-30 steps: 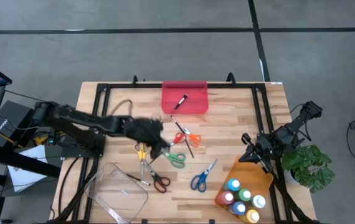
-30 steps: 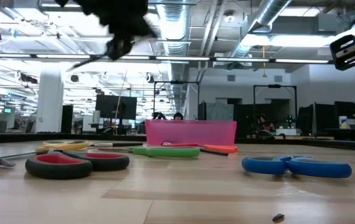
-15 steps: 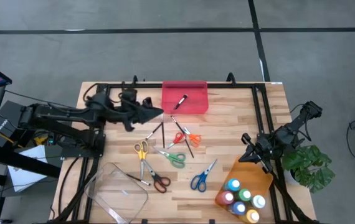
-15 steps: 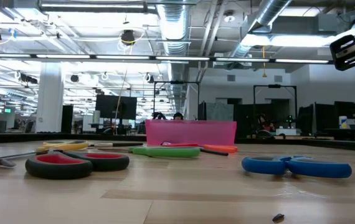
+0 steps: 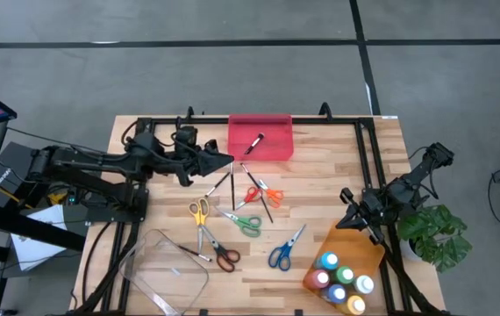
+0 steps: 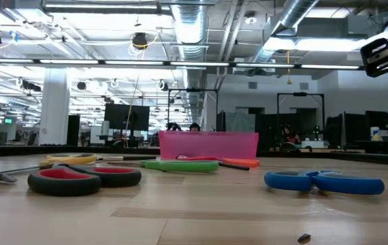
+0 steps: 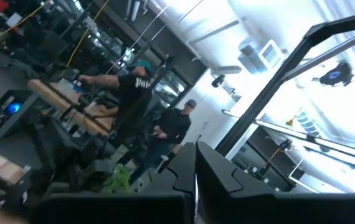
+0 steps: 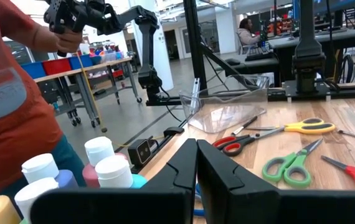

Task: Pick & Place Paint Supplies
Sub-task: Put the silver brush into the red bin

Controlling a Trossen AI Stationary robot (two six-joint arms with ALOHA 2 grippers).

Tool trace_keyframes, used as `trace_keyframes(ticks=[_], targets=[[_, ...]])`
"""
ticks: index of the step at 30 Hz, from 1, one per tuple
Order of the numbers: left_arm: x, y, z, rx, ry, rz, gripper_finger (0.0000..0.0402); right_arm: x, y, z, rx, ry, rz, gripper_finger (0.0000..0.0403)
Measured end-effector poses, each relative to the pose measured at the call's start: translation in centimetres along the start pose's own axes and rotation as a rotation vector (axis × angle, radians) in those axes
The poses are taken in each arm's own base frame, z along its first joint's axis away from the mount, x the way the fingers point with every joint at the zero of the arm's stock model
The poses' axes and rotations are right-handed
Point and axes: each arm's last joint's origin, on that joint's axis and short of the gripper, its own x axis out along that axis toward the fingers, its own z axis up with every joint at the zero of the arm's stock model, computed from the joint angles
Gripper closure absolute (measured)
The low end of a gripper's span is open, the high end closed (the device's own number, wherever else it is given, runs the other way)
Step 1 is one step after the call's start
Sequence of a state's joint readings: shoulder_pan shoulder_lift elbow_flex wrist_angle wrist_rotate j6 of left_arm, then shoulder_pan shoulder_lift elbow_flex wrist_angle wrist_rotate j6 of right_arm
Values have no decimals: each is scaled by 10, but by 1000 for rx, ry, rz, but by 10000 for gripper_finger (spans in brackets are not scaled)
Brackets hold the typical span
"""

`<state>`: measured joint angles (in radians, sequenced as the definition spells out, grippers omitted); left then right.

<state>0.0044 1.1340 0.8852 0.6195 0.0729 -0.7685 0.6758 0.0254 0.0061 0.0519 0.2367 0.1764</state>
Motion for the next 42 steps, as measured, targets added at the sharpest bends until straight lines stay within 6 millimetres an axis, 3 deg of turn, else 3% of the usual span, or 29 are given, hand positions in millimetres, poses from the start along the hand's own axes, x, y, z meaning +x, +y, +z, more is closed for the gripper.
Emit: trace_keyframes(ticks=[11,20,30,37,42], targets=[[3,9,-2,13,11,41,401,0,0,0,-1,2,0,395],[-2,29,20,96,-88,143,401,0,0,0,0,2,0,395],[-2,87,65,209,-163,417,401,0,0,0,0,2,0,395],[23,126,89,316,-22,592,401,0,0,0,0,2,0,395],[36,166,87,368,130,734,401,0,0,0,-1,2,0,395]])
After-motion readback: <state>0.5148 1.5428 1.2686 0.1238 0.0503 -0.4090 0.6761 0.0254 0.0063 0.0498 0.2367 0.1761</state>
